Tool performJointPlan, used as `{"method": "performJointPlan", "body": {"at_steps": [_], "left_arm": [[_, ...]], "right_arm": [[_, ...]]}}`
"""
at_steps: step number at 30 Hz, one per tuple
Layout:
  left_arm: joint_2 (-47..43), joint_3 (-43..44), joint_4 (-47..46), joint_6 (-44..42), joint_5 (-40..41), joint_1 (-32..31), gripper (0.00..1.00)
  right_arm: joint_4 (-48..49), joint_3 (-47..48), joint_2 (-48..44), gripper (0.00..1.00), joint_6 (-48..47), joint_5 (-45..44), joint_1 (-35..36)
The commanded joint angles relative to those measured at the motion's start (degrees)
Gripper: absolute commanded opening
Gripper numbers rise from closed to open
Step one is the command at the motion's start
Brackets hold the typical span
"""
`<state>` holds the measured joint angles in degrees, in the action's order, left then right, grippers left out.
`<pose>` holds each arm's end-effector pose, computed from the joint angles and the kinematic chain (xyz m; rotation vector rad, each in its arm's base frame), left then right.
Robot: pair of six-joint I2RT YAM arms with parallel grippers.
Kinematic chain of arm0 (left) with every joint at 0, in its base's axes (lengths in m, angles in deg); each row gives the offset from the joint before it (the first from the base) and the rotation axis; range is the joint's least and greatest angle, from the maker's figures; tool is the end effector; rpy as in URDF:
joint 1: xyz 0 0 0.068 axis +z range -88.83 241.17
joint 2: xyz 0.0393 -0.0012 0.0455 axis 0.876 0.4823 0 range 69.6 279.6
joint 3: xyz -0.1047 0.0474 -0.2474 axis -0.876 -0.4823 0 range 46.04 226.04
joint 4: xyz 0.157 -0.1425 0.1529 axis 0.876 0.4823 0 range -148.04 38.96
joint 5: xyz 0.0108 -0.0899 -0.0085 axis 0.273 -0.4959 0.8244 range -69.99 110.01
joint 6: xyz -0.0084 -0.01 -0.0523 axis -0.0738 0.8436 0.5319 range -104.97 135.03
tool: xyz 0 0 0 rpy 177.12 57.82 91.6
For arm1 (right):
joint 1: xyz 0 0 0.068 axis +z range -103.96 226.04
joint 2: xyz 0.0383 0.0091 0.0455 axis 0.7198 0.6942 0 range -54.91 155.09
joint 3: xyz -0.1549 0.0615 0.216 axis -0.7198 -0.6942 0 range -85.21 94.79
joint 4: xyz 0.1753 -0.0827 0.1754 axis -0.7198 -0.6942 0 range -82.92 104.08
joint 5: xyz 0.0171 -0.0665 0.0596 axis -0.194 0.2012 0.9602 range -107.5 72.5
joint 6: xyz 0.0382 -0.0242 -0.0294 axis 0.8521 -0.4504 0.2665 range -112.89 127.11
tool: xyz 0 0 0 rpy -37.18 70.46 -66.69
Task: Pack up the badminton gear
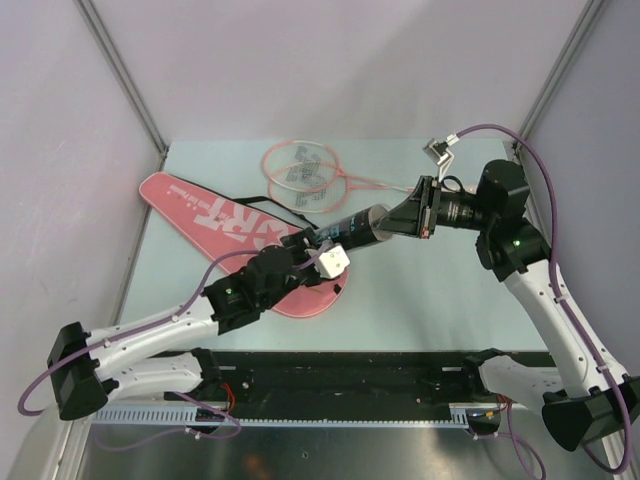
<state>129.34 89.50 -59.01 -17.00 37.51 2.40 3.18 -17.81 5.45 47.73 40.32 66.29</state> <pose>0.1352 -0.2024 0.3020 1.1414 1.4247 -0.0483 0.1941 0.1037 0.4263 -0.5524 1.7932 1.5834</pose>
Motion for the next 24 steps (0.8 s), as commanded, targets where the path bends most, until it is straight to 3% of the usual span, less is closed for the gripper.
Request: {"method": "performJointPlan", "body": {"at_steps": [1, 4, 7, 16, 19, 24], "left_arm": [[-3.84, 0.22, -7.64, -1.63, -3.60, -0.83, 0.06], [-6.56, -1.45, -9.48, -1.89, -6.93, -1.26, 0.06], [-9.82, -3.03, -11.85, -1.02, -9.49, -1.70, 0.06], [-16.76, -4.88, -16.86, 4.51, -16.97, -2.23, 0.05], [-18.26, -5.14, -17.83, 6.09, -21.00, -2.15, 0.05], [-20.36, -5.32, -19.50, 7.86, -24.79, -2.15, 0.05]], "right_arm": [[-1.58, 1.69, 0.73, 0.00, 3.41, 3.61, 1.02], [0.68, 0.37, 1.25, 0.00, 6.91, 6.07, 1.81], [9.82, -2.09, 1.60, 0.00, 13.49, 8.27, 2.77], [26.00, -9.46, 6.08, 0.01, 20.28, 5.29, 8.13], [38.09, -13.95, 9.15, 0.04, 24.14, 5.28, 9.19], [49.81, -18.69, 15.13, 0.07, 28.36, 5.37, 11.21]]}}
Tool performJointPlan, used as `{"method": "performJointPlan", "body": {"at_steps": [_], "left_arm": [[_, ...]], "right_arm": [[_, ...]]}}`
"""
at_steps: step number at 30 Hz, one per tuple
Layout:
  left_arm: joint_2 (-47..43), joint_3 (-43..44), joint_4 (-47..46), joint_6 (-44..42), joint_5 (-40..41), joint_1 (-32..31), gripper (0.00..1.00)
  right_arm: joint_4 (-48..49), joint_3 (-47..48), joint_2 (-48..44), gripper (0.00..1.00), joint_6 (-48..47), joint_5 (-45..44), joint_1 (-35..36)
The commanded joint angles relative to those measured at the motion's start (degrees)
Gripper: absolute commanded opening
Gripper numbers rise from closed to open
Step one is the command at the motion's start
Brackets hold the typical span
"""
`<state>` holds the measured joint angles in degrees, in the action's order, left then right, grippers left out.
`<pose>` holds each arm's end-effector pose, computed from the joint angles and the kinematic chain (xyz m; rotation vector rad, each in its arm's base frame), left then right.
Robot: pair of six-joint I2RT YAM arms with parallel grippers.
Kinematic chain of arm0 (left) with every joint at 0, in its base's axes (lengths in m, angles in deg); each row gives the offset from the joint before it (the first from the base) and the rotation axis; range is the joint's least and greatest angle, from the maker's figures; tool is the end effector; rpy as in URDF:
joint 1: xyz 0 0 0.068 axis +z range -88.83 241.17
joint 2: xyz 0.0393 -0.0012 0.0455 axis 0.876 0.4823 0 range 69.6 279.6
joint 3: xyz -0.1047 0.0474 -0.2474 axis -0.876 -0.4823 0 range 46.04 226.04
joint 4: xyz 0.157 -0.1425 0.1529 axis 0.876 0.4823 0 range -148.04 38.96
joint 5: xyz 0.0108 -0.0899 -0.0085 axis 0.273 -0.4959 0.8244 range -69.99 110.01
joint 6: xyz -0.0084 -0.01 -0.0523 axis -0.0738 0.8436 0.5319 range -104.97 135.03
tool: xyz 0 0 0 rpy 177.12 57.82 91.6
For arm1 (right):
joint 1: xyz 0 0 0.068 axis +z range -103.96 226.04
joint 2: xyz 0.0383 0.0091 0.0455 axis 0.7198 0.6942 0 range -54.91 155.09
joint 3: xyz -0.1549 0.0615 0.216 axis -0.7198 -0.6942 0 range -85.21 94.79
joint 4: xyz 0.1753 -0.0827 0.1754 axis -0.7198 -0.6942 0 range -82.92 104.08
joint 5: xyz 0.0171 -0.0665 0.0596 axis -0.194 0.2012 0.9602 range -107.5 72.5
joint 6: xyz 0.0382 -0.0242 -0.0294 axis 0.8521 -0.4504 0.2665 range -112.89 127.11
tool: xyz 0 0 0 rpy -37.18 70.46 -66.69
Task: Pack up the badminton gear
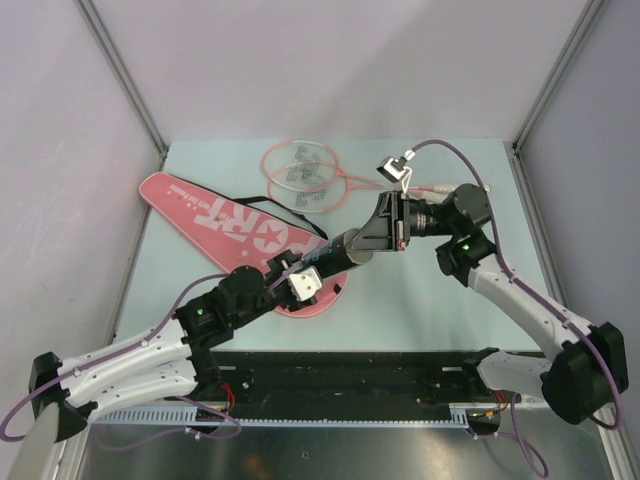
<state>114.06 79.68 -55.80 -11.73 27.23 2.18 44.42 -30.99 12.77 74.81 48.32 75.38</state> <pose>0.1017 -0.1606 0.2867 1.1610 1.3835 -0.2884 0.2079 0.1541 0.3848 -0.6915 1.7172 2.0069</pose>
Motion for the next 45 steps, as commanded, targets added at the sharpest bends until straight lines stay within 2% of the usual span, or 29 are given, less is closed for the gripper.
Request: {"method": "performJointPlan", "body": {"at_steps": [1, 8, 10, 12, 17, 19, 20, 21, 22, 23, 24, 28, 30, 33, 34, 37, 38, 43, 45], "left_arm": [[-5.61, 4.32, -23.15, 3.20, -14.95, -1.93, 0.05], [-6.32, 4.06, -28.60, 5.93, -16.45, -1.93, 0.04], [-5.71, 4.49, -29.57, 5.50, -16.10, -1.93, 0.04], [-5.01, 5.54, -29.66, 5.06, -16.36, -2.01, 0.04], [-5.53, 5.47, -29.66, 4.44, -17.42, -1.93, 0.03], [-6.32, 4.50, -29.40, 3.48, -15.40, -2.01, 0.03], [-7.11, 3.71, -29.05, 3.04, -14.61, -1.93, 0.03], [-7.55, 3.36, -29.05, 2.51, -13.21, -2.01, 0.04], [-7.90, 3.09, -28.96, 2.25, -12.59, -1.93, 0.03], [-7.91, 3.00, -28.79, 2.07, -12.24, -1.93, 0.04], [-7.64, 3.00, -28.70, 1.63, -11.54, -2.01, 0.03], [-6.06, 3.27, -27.99, 2.15, -8.91, -1.93, 0.03], [-5.10, 3.27, -27.91, 3.29, -7.32, -1.93, 0.03], [-3.69, 3.44, -27.29, 2.95, -0.47, -1.93, 0.03], [-3.34, 3.53, -27.03, 2.60, 0.76, -1.93, 0.04], [-1.41, 4.23, -26.50, 1.98, 7.52, -1.93, 0.03], [-0.62, 4.58, -26.41, 1.98, 10.33, -1.93, 0.03], [1.49, 5.72, -25.80, 3.03, 14.57, -1.93, 0.04], [3.07, 7.65, -23.87, 5.22, 15.44, -1.84, 0.04]], "right_arm": [[13.89, -6.48, 9.12, 0.07, 2.25, -2.37, 2.82], [40.99, -9.66, 19.41, 0.09, 16.66, -4.82, 7.92], [45.56, -10.00, 21.87, 0.09, 19.38, -5.00, 8.71], [45.77, -10.36, 22.58, 0.12, 20.63, -5.27, 9.68], [23.56, -10.27, 17.59, 0.22, 8.01, -4.12, 8.55], [9.26, -10.18, 12.34, 0.26, 2.38, -5.17, 6.96], [1.89, -8.27, 10.56, 0.30, -6.09, -6.13, 6.17], [-11.84, -6.94, 9.06, 0.32, -10.88, -7.19, 4.95], [-14.50, -5.89, 6.61, 0.36, -13.36, -7.29, 4.33], [-14.61, -5.88, 5.80, 0.43, -13.65, -6.94, 3.62], [-14.09, -5.88, 5.01, 0.45, -11.65, -6.59, 2.31], [0.56, -4.21, 2.55, 0.50, -1.37, -4.92, 1.33], [2.52, -1.24, 0.71, 0.52, 0.06, -5.18, 0.89], [0.43, 2.11, -3.58, 0.57, -0.82, -5.00, -2.26], [-0.54, 3.95, -4.91, 0.61, -1.34, -4.91, -6.19], [-4.33, 5.98, -9.75, 0.75, -3.36, -4.04, -12.53], [-4.42, 5.99, -11.07, 0.81, -4.06, -3.77, -16.65], [-14.17, 6.34, -16.51, 0.89, -11.00, -3.68, -24.59], [-19.06, 6.69, -17.40, 1.00, -14.15, -5.86, -26.34]]}}
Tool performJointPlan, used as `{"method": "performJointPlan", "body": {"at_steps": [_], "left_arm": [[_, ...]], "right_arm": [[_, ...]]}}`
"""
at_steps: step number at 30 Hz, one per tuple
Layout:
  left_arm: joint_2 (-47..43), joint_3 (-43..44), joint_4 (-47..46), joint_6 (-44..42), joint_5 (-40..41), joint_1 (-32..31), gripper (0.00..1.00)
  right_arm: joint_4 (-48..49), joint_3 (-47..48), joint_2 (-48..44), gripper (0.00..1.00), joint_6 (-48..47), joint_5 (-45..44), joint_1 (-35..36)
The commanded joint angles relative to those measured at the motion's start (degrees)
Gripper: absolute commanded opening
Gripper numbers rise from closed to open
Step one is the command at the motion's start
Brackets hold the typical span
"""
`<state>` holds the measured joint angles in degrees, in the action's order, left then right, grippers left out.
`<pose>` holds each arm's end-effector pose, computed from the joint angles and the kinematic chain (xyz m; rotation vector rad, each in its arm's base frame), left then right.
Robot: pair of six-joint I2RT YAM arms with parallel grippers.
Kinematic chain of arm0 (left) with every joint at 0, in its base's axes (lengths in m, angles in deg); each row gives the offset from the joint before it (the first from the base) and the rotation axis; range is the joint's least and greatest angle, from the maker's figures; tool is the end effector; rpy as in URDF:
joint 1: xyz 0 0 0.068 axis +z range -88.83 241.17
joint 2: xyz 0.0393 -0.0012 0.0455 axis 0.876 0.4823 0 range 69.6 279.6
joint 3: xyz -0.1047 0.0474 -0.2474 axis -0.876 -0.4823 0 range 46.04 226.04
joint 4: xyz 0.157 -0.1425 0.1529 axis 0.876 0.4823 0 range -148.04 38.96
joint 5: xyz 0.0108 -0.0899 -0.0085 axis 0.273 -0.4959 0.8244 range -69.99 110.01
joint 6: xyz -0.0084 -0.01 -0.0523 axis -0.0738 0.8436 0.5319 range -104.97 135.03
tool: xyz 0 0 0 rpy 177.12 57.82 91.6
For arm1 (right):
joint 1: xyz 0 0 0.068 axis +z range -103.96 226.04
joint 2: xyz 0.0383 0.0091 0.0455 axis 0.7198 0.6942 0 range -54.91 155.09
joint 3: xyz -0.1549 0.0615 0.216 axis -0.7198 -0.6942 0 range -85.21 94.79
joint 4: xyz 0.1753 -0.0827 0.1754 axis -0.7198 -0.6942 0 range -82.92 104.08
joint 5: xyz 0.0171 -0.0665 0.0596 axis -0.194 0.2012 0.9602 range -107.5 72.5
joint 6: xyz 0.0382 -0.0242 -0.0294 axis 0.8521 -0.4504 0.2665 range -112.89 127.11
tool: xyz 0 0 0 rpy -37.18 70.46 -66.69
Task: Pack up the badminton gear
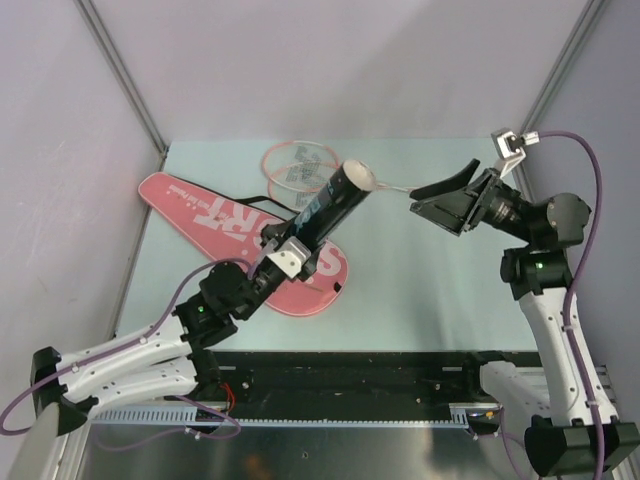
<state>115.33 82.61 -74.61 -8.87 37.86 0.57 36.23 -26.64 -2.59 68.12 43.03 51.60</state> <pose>0.1048 -0.1638 0.3368 0.7732 1.2320 -0.2997 0.1723 0.0479 0.4523 -0.4333 1.4474 1.5206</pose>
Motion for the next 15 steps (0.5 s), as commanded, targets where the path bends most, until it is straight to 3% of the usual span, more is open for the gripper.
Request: {"method": "performJointPlan", "body": {"at_steps": [1, 2, 3, 5, 6, 10, 13, 15], "left_arm": [[4.51, 6.38, -3.22, 3.85, 4.57, -0.22, 0.04], [6.19, 10.75, 1.76, 7.95, 3.87, -0.13, 0.04], [8.12, 13.32, 4.34, 10.95, 1.17, -0.05, 0.04], [16.02, 22.60, 12.42, 21.63, -3.67, 1.09, 0.03], [19.18, 25.88, 14.54, 25.88, -11.00, 1.79, 0.03], [37.70, 38.72, 17.72, 40.66, -23.25, 3.73, 0.02], [50.35, 48.74, 17.55, 55.92, -29.07, 5.13, 0.00], [56.36, 56.56, 17.11, 60.35, -29.97, 5.05, 0.00]], "right_arm": [[-15.77, 2.95, -3.09, 1.00, -10.53, -2.85, -3.36], [-24.00, 6.53, -3.79, 1.00, -16.57, -6.88, -3.97], [-42.18, 9.08, -4.23, 1.00, -28.11, -21.62, -4.33], [-52.96, 12.43, -4.85, 1.00, -33.84, -35.25, -4.33], [-58.92, 15.23, -4.59, 1.00, -36.73, -44.44, -4.33], [-69.07, 21.40, -1.17, 1.00, -39.21, -58.31, -4.24], [-72.60, 23.34, -0.72, 1.00, -40.53, -64.21, -4.33], [-73.39, 23.70, -1.77, 1.00, -41.41, -67.37, -4.25]]}}
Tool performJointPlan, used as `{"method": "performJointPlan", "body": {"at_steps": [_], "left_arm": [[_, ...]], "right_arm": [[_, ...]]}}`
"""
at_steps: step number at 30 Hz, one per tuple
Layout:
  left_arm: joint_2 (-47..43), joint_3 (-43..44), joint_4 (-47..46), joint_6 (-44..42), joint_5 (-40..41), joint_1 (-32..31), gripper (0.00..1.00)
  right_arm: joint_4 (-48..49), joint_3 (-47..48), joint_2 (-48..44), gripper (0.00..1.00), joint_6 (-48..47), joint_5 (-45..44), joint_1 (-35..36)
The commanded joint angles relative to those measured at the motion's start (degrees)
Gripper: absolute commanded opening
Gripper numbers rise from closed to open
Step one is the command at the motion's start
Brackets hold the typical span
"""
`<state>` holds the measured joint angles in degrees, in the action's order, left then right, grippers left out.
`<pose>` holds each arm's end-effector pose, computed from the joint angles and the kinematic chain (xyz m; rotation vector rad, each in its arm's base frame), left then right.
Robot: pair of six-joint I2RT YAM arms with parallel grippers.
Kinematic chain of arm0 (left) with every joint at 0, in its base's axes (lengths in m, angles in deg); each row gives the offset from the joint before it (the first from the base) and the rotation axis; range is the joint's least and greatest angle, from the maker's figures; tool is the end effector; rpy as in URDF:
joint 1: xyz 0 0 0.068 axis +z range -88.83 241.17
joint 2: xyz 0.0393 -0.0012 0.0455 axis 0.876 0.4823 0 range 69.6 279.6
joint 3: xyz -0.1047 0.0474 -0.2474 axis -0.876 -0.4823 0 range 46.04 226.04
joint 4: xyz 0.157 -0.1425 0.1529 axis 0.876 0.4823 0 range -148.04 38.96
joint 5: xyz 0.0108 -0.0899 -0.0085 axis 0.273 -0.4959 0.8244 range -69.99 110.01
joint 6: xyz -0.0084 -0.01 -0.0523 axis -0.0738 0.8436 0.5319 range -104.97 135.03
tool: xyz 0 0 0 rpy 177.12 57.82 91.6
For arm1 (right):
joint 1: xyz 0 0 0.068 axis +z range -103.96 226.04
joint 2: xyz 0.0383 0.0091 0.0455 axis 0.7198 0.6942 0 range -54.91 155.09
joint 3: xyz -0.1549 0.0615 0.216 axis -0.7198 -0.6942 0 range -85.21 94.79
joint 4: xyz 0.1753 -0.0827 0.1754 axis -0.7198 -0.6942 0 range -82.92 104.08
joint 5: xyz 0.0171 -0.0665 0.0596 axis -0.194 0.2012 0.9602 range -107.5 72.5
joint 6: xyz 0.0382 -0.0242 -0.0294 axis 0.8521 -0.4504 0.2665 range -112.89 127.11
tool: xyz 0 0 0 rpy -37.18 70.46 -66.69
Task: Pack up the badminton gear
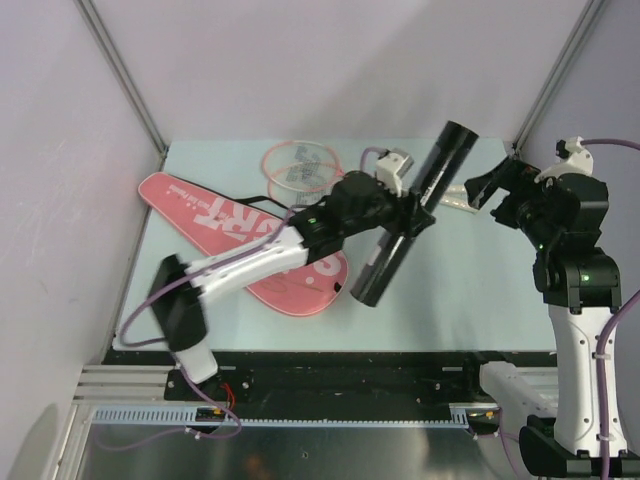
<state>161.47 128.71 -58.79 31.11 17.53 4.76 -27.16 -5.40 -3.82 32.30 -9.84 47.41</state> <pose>0.2136 -0.3245 0.3813 0.6584 1.6944 -0.9584 0.1467 0.0082 0.4656 0.2781 1.7884 0.4509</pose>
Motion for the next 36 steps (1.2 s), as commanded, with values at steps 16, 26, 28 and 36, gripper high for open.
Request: {"method": "performJointPlan", "body": {"at_steps": [16, 26, 28, 36], "left_arm": [[60.08, 52.86, -7.51, 48.78, 1.33, -6.26, 0.00], [65.80, 54.00, -5.58, 48.88, 1.08, -8.29, 0.27], [64.84, 53.30, -4.87, 46.43, 0.81, -8.29, 0.43], [57.38, 49.17, -3.55, 38.95, -2.96, -6.09, 1.00]], "right_arm": [[-11.86, -3.34, -2.49, 1.00, -5.77, -11.18, 0.83], [-10.71, -8.09, -3.37, 1.00, -5.68, -10.82, 1.09], [-10.28, -9.49, -3.37, 1.00, -5.77, -10.74, 1.10], [-8.25, -10.73, -3.10, 1.00, -6.65, -11.44, 1.18]]}}
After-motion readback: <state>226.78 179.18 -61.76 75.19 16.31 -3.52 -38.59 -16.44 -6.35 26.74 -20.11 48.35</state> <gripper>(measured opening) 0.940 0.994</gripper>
